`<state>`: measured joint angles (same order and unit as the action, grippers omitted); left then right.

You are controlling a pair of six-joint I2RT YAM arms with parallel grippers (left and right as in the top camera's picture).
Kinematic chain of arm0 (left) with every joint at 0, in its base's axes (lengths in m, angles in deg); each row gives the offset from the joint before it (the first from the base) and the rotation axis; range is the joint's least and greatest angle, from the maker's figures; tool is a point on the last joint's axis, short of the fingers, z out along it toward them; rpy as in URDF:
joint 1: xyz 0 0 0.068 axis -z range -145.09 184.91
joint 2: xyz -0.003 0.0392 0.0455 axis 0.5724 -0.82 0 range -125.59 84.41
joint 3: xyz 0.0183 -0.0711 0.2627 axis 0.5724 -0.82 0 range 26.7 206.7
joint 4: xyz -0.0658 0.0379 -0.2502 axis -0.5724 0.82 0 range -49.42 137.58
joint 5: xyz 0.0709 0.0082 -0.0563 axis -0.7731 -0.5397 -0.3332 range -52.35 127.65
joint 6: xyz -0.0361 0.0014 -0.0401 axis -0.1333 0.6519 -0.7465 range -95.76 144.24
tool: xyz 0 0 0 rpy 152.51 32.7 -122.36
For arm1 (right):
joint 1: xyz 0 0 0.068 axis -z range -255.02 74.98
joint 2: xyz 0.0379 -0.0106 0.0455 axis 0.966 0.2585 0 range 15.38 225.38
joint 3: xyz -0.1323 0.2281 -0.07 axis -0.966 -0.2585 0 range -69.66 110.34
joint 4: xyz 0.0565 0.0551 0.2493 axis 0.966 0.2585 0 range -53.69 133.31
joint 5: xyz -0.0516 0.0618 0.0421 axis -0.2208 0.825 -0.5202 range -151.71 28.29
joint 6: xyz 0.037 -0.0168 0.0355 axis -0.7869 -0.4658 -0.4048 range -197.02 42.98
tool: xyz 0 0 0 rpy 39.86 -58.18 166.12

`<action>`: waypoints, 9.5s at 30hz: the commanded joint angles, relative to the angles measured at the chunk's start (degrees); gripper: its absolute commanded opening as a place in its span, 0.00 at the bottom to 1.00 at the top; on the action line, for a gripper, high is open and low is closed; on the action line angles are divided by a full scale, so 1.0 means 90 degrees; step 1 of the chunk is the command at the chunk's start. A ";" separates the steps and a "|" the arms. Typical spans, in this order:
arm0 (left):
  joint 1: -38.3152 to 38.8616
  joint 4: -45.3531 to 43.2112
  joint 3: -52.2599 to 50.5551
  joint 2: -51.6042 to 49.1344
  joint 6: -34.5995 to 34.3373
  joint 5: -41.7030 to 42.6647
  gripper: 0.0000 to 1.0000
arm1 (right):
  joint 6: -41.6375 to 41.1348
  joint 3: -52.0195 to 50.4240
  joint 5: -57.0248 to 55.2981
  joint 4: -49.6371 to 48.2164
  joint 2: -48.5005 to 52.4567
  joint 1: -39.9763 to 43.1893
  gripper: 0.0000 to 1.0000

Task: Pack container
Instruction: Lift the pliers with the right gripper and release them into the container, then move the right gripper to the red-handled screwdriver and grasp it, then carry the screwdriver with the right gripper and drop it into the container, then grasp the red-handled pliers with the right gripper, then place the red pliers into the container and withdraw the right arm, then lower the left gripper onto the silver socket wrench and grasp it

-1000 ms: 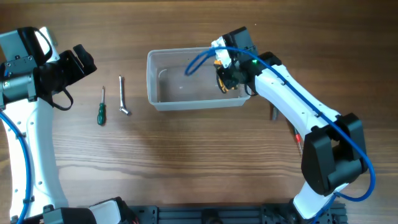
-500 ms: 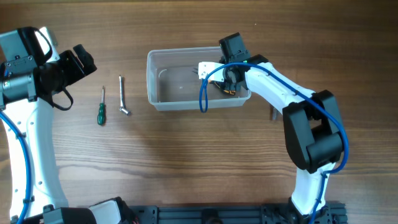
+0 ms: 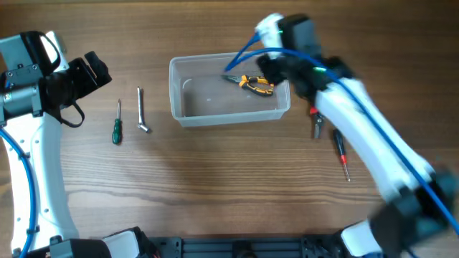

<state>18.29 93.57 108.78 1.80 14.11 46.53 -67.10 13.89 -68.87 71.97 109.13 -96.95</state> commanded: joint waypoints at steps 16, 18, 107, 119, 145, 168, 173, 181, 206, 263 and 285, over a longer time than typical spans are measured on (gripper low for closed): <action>-0.0024 -0.0017 0.0090 0.0010 0.0102 0.0053 1.00 | -0.1734 -0.0299 0.1365 0.3189 0.1358 0.3611 0.68; -0.0024 -0.0017 0.0090 0.0010 0.0102 0.0053 1.00 | -0.1591 -0.0636 0.1146 0.3169 0.1358 0.3611 0.68; -0.0024 -0.0017 0.0090 0.0010 0.0102 0.0053 1.00 | -0.0731 -0.3820 0.0413 0.0442 0.0393 0.3339 0.56; -0.0024 -0.0017 0.0090 0.0010 0.0102 0.0053 1.00 | -0.0500 -0.3837 0.0729 0.0134 0.0517 0.3339 0.25; -0.0024 -0.0017 0.0090 0.0010 0.0102 0.0053 1.00 | 0.4568 -0.0415 0.3519 -0.1583 0.0386 -0.0350 0.04; -0.0024 -0.0017 0.0090 0.0010 0.0102 0.0053 1.00 | 0.0289 -0.0413 0.0007 -0.1321 0.0189 -0.0024 0.81; -0.0024 -0.0017 0.0090 0.0010 0.0102 0.0053 1.00 | -0.1647 -0.0435 0.0136 0.0695 -0.0367 0.1438 0.81; -0.0024 -0.0017 0.0090 0.0010 0.0102 0.0053 1.00 | -0.2450 -0.0505 0.0959 0.1370 0.1061 0.2715 0.47; -0.0024 -0.0017 0.0090 0.0010 0.0102 0.0053 1.00 | -0.1734 0.0527 0.1766 0.1496 0.1270 0.2630 0.04; 0.0498 0.0163 0.0090 -0.1124 -0.0401 -0.0172 1.00 | -0.2482 0.0950 0.1972 0.1409 0.1025 0.4082 1.00; 0.1472 -0.0770 0.0083 -0.3810 0.1887 -0.1110 0.95 | -0.2487 0.0950 0.1974 0.1974 0.1025 0.4082 1.00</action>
<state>31.84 87.29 109.26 -30.06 29.80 34.75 -88.79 22.61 -52.04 89.06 117.50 -59.97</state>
